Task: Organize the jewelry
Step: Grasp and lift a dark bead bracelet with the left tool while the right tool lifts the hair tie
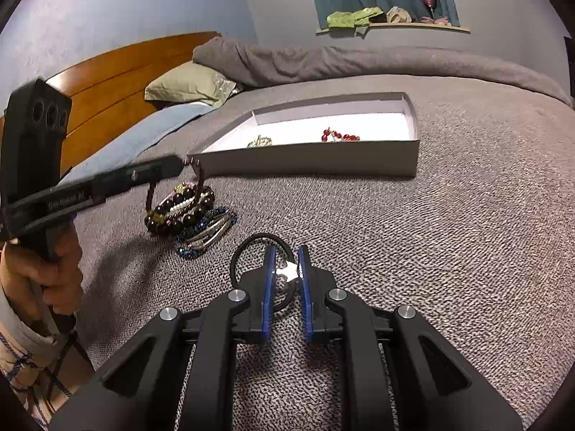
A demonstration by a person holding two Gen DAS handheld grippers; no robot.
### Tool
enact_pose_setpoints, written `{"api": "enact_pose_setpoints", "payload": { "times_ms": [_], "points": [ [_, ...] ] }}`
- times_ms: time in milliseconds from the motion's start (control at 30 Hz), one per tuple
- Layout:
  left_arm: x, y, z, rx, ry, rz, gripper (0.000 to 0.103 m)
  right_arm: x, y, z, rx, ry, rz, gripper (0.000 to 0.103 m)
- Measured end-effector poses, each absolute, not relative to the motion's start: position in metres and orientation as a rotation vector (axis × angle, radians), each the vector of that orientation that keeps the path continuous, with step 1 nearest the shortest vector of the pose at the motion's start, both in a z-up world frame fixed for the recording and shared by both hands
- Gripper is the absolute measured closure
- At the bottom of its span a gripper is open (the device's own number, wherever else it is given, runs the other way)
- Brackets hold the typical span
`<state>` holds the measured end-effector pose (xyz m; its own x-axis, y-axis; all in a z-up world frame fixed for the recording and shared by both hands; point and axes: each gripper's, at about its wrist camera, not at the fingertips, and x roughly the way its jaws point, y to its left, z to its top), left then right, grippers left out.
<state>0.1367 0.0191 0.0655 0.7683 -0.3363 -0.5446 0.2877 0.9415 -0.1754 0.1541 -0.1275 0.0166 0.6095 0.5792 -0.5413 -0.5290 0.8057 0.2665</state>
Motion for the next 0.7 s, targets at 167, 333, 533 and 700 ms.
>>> {"api": "enact_pose_setpoints", "payload": {
  "times_ms": [167,333,533,700],
  "points": [
    [0.133,0.024,0.066,-0.123,0.606,-0.345,0.097,0.155,-0.131,0.019,0.100,0.643,0.641,0.090],
    [0.137,0.033,0.085,-0.145,0.581,-0.349,0.097,0.155,-0.131,0.026,0.090,0.638,0.649,0.090],
    [0.152,0.039,0.111,-0.153,0.550,-0.348,0.097,0.165,-0.138,0.048,0.088,0.611,0.644,0.090],
    [0.174,0.042,0.122,-0.147,0.551,-0.335,0.097,0.184,-0.140,0.064,0.060,0.593,0.636,0.090]
  ]
}}
